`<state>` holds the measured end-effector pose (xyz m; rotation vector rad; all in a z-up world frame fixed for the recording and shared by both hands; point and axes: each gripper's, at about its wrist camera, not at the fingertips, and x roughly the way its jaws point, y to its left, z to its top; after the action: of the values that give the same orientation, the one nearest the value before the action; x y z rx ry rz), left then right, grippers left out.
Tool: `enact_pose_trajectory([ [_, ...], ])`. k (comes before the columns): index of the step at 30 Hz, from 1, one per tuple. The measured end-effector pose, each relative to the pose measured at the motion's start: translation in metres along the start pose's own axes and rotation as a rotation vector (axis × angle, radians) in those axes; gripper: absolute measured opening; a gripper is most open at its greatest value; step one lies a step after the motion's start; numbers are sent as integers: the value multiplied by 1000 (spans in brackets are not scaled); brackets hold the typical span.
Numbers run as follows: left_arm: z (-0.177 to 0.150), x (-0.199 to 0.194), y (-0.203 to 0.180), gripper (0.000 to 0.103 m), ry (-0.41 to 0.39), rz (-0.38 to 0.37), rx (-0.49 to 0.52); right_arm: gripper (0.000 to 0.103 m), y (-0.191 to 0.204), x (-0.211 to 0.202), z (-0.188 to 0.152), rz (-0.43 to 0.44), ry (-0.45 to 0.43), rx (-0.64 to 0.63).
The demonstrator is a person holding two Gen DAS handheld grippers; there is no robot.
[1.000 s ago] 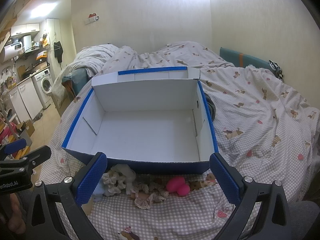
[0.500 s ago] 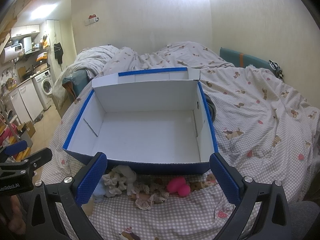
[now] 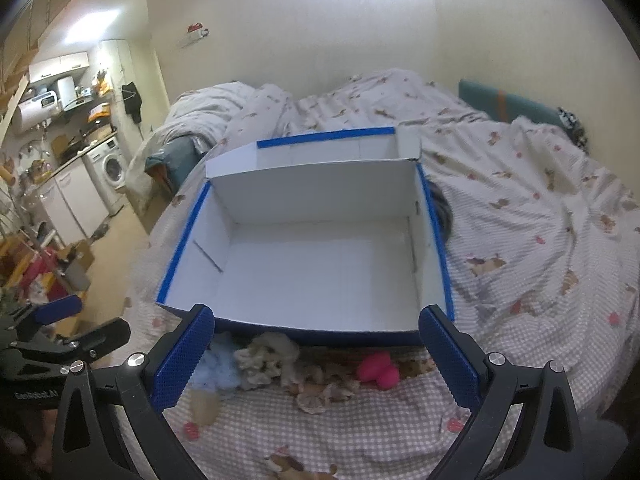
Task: Organize soft objects
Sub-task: 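Lower the left gripper onto the light-blue sock bundle and close it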
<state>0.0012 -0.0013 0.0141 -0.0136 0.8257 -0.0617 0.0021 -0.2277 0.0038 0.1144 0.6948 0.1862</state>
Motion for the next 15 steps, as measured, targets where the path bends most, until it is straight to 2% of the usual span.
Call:
enact_pose_trajectory([
  [5, 17, 4, 5, 103, 47, 14, -13, 103, -9, 12, 16, 23, 63, 19],
  [7, 21, 10, 9, 103, 70, 25, -18, 103, -15, 26, 18, 47, 142, 34],
  [11, 22, 35, 21, 103, 181, 37, -48, 103, -25, 55, 12, 106, 291, 73],
  [15, 20, 61, 29, 103, 267, 58, -70, 103, -31, 80, -4, 111, 382, 88],
])
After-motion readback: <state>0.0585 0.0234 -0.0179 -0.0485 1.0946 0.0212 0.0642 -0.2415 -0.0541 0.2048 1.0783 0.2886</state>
